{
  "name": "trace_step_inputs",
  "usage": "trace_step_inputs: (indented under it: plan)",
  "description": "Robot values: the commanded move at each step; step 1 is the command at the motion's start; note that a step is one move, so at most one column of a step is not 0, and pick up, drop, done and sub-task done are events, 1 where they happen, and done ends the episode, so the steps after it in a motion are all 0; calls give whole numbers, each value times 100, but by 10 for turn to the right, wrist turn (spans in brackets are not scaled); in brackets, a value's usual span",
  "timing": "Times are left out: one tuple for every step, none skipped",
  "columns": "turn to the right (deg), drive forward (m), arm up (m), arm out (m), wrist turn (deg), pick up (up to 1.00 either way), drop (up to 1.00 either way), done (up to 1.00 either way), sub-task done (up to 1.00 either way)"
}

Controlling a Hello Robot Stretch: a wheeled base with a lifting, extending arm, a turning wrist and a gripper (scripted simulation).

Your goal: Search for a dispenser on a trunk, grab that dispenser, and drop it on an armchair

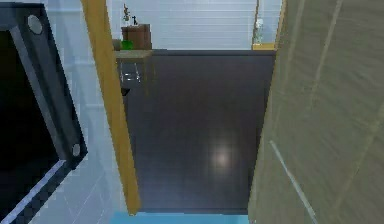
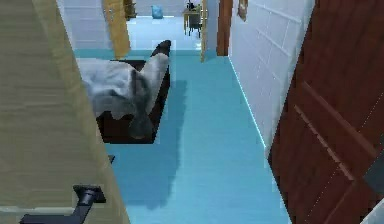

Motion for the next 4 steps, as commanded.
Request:
trace_step_inputs:
  plan:
    - [0,45,0,0,0,0,0,0,0]
    - [0,75,0,0,0,0,0,0,0]
    - [210,0,0,0,0,0,0,0,0]
    - [0,100,0,0,0,0,0,0,0]
